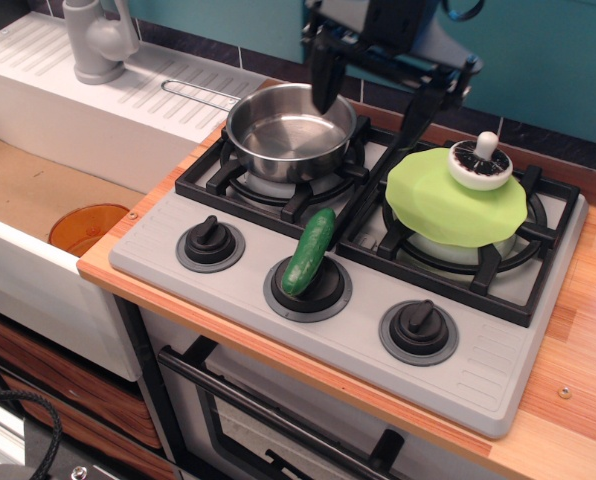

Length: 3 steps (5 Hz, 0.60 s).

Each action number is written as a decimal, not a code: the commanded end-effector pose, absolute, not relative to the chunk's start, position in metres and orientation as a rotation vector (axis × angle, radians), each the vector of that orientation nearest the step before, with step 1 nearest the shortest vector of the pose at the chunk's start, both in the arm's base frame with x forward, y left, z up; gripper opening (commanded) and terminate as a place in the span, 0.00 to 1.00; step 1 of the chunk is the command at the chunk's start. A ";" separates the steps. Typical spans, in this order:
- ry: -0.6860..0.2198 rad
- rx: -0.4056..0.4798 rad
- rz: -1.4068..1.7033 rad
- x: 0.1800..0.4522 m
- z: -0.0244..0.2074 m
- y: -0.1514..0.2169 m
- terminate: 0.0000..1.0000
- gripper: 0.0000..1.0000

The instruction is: Put mushroom on plate and pickle in pot or pan on stove

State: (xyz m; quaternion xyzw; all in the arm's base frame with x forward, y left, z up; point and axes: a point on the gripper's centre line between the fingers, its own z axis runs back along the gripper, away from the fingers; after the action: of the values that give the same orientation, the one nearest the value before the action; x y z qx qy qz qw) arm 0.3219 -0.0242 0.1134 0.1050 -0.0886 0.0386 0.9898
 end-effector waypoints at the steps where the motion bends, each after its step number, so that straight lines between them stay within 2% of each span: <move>1: -0.282 0.218 0.102 0.315 0.109 -0.012 0.00 1.00; 3: -0.317 0.198 0.114 0.302 0.085 -0.008 0.00 1.00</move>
State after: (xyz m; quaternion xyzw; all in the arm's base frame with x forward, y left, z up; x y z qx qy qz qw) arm 0.2915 -0.0068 0.0624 0.1035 -0.1214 0.0501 0.9859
